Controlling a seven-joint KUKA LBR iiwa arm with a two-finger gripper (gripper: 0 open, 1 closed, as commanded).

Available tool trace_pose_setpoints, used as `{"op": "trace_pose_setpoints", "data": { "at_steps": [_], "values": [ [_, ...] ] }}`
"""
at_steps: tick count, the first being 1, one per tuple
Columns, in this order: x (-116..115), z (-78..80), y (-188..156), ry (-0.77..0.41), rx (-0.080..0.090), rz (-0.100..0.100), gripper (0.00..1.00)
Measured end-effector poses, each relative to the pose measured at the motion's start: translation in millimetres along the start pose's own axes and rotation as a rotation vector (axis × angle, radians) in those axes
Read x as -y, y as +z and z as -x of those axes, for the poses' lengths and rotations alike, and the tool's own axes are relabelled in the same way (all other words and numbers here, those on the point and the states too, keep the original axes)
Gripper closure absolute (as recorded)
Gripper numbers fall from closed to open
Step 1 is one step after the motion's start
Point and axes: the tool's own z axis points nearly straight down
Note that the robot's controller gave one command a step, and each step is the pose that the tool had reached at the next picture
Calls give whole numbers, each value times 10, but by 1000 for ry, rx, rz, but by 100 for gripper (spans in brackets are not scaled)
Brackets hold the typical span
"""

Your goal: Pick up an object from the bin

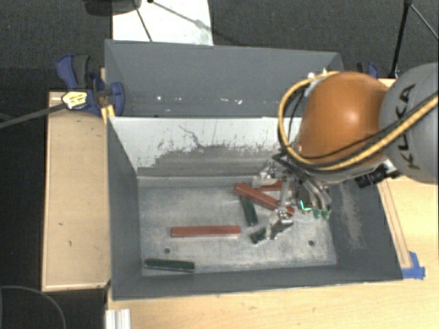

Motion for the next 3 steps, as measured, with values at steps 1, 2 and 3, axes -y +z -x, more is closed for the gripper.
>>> {"op": "trace_pose_setpoints", "data": {
  "at_steps": [1, 2, 3],
  "values": [
    [-40, 20, 301, -51, 7, 0, 0],
    [-98, 181, 1524, -137, 1, -1, 100],
    [-97, 181, 1524, -136, 1, 0, 100]
  ]
}}
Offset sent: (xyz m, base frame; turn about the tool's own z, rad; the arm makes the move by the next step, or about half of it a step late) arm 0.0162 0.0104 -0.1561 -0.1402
